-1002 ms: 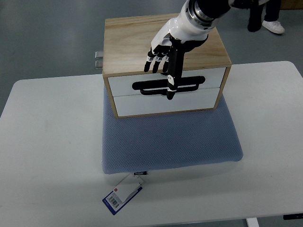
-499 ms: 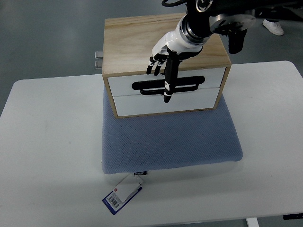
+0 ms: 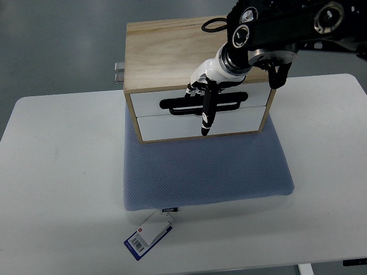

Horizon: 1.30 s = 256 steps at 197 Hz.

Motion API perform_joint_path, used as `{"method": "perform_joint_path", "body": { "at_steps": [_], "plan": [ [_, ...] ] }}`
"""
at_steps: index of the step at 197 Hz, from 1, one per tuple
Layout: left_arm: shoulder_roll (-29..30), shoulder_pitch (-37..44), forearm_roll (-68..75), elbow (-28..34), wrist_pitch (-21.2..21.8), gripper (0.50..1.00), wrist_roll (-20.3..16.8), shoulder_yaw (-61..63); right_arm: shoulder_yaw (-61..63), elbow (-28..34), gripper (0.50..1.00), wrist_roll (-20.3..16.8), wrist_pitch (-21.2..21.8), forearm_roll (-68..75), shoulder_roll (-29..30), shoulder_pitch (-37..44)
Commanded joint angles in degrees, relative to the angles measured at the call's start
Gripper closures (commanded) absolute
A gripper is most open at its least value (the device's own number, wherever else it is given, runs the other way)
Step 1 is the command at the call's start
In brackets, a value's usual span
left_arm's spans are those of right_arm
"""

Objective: Open wood drawer with right hand
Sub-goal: 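Lower the right hand and hook fingers around the upper drawer's black handle, then pull the handle with the right hand toward the robot, sliding drawer out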

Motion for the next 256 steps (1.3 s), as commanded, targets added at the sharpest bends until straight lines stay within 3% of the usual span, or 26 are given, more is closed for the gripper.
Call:
{"method": "perform_joint_path", "body": {
  "at_steps": [1,133,176,256],
  "plan": [
    [0.00,0.06,0.01,0.06,0.01,0.500,0.00,0.07,-0.21,0.02,0.566,0.02,-0.67,-0.83,0.01,-0.78],
    [0.00,0.06,0.01,0.06,0.01,0.500,0.00,0.07,-1.96,-1.12,0.566,0.37,-1.20,-6.10,0.28,-5.26],
    [0.00,0.06,0.01,0.23,0.01,0.500,0.00,0.07,-1.88,-0.86,0.564,1.69,5.92,-6.36,-0.34,-4.38],
    [0.00,0.06,0.01,0.23,0.01,0.500,0.00,0.16,-1.26,3.71,0.564,4.41,13.30,-6.19,-2.27,-0.34]
  ]
}}
